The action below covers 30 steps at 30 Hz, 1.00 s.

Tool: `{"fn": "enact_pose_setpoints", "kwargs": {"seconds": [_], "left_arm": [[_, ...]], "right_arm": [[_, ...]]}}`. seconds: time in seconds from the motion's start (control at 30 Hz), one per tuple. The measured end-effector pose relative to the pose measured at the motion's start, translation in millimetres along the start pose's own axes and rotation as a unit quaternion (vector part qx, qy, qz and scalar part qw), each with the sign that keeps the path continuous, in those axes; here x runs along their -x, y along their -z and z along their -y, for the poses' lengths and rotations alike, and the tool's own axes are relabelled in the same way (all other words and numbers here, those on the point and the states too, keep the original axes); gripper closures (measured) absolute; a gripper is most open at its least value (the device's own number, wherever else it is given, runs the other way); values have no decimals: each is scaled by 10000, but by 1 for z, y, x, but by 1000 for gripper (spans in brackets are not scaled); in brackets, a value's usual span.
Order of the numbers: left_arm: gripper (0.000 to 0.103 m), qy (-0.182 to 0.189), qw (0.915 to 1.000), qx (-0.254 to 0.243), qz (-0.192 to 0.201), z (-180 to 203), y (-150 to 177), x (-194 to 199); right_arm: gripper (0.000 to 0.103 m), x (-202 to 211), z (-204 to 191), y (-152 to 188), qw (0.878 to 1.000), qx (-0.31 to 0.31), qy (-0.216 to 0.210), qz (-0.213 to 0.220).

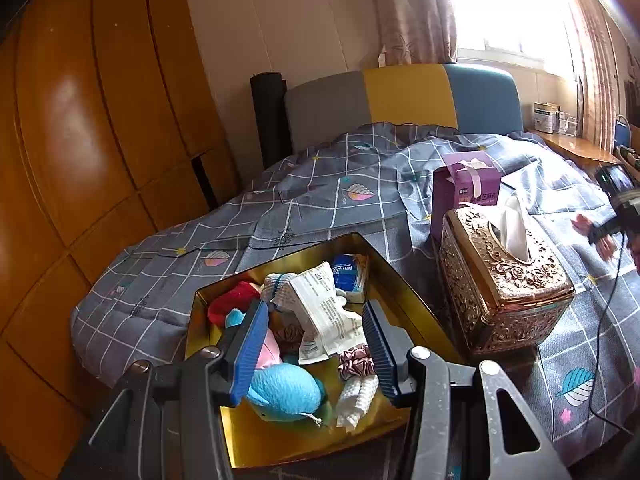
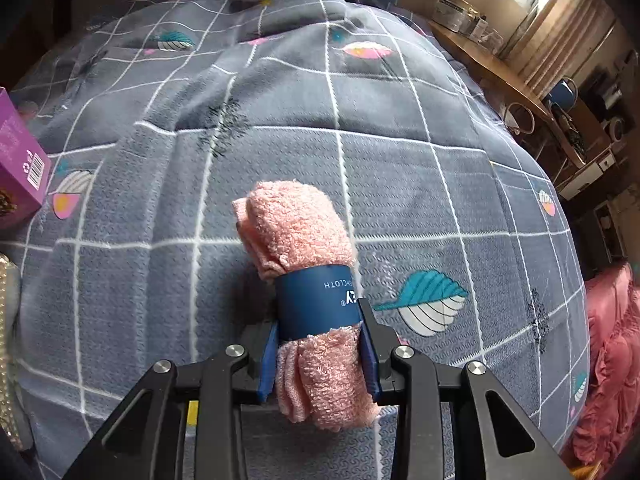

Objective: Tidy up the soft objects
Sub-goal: 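Withdraw the left tool from the tray while the right tool lifts the pink towel, then carry the pink towel over the gold tray and lower it with the right tool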

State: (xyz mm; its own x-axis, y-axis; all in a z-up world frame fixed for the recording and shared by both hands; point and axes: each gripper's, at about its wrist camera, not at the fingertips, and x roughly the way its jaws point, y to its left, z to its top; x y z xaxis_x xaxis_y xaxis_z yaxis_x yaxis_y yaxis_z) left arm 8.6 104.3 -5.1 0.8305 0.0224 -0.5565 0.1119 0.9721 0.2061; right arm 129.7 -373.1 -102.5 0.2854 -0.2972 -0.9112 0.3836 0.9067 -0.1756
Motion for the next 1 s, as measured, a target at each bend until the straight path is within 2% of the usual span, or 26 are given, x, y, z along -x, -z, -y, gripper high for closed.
{"fn": "enact_pose_setpoints", "kwargs": {"seconds": [0.27,0.5,0.73,1.0], "left_arm": [[53,32,10000,7,-24,-1,3,0],[53,55,10000,3,-66,-3,7,-1],[53,55,9999,4,-121,-5,11,-4],[53,56,9999,25,-156,-6,14,-4]], "right_arm": [[68,46,-59,-50,9973,203,-542,453],[68,107,-131,-80,9858,648,-1183,1000],[68,163,-202,-76,9616,1395,-1841,1486],[68,204,-266,-38,9184,2450,-2626,1659]]}}
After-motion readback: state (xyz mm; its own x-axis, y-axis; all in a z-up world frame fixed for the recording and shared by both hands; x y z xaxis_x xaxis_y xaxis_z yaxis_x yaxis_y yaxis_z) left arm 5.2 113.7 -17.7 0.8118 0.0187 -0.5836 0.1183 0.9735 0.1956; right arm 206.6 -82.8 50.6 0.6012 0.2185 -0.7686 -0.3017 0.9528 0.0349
